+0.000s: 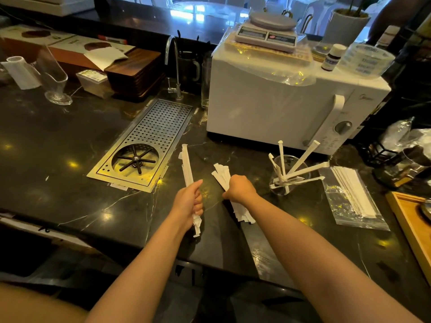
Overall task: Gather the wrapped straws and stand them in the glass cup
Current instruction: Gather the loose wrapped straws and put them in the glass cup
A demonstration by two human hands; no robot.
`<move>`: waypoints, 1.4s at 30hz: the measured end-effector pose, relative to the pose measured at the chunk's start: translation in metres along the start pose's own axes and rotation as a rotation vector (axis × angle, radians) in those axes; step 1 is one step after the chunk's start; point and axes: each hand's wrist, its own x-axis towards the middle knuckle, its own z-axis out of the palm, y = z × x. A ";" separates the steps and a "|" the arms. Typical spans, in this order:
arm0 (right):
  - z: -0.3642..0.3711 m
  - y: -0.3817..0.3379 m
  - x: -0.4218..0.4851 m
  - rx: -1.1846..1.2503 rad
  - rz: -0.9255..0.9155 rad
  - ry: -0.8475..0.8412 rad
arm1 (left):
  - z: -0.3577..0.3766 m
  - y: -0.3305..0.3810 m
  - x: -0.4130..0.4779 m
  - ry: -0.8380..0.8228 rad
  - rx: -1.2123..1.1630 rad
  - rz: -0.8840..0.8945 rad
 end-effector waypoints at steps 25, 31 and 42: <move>-0.024 0.018 -0.025 0.099 -0.153 0.051 | 0.026 -0.008 0.007 0.053 0.020 0.006; -0.045 0.013 -0.053 0.451 -0.280 0.081 | 0.045 -0.008 0.007 -0.079 -0.080 0.036; -0.055 0.020 -0.072 0.520 -0.353 0.195 | 0.086 -0.002 -0.005 -0.419 -0.143 0.094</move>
